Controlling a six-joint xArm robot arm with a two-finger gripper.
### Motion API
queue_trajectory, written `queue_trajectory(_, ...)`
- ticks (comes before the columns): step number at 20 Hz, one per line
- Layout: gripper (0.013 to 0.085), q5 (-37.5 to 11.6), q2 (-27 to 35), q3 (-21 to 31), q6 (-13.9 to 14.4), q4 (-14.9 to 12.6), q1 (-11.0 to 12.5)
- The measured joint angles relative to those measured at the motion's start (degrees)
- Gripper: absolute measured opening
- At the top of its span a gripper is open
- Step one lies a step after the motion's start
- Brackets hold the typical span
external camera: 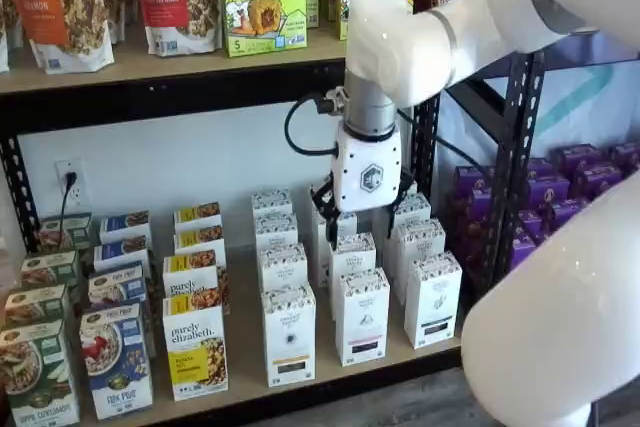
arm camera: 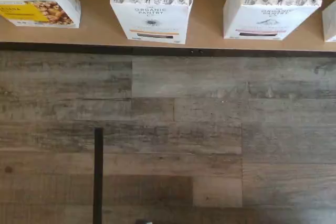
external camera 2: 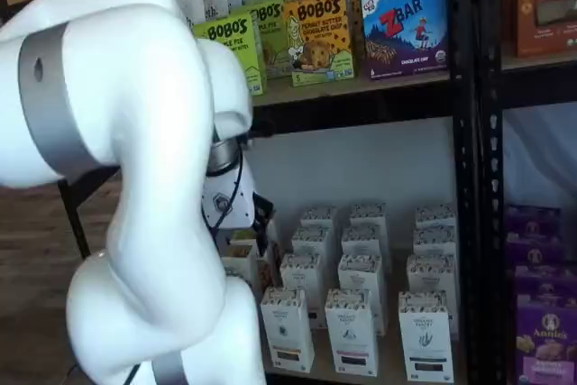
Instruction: Pick up the white box with a yellow strip in the middle, on the bottom shelf, the fourth box from the left
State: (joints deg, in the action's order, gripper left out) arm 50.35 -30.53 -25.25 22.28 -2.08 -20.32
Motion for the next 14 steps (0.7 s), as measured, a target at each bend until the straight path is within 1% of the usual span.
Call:
queue_trajectory(3,0.085,-4.4,2.9,0.6,-0.1,0.2,0.1)
queue_trajectory(4,0.085,-4.7,3.1,0.6,0.0,0.1,0.1)
queue_trajectory(5,0.085,-5.9,4.5,0.5,0.9,-0.9,-0.1)
queue_trajectory(10,0.085,-10.4,9.0,0.2,1.6,-1.4,-0.3)
queue_trajectory(14,0.085,-14.2,13.2,-0.6,3.0,-2.8,-0.6)
